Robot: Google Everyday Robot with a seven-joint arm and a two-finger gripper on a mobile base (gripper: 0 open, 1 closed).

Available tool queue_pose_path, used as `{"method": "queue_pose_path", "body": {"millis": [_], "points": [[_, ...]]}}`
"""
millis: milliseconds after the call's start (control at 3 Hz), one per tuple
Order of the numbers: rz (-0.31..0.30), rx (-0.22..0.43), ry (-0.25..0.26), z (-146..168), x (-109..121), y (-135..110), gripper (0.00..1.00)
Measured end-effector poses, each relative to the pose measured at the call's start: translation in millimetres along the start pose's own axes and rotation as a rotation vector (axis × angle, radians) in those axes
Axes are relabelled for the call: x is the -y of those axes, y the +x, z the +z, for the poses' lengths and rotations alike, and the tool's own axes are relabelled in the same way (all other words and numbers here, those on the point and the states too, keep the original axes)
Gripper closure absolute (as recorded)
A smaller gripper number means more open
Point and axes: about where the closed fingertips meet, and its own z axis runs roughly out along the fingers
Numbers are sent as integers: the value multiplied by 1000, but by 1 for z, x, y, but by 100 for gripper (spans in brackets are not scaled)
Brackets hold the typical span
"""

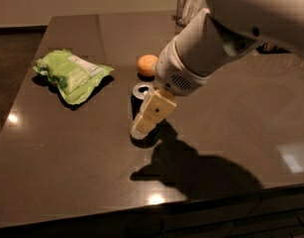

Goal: Move pepsi can near green rice chip bag

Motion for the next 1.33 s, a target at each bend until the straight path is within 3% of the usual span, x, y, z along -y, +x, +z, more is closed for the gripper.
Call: {"method": "queue_pose_path", "body": {"millis": [333, 1000, 1333], "points": [[-4, 12, -6, 13, -3, -5, 0], [9, -4, 24, 14, 13, 2, 42], [10, -2, 15, 11, 18, -1, 64]]}}
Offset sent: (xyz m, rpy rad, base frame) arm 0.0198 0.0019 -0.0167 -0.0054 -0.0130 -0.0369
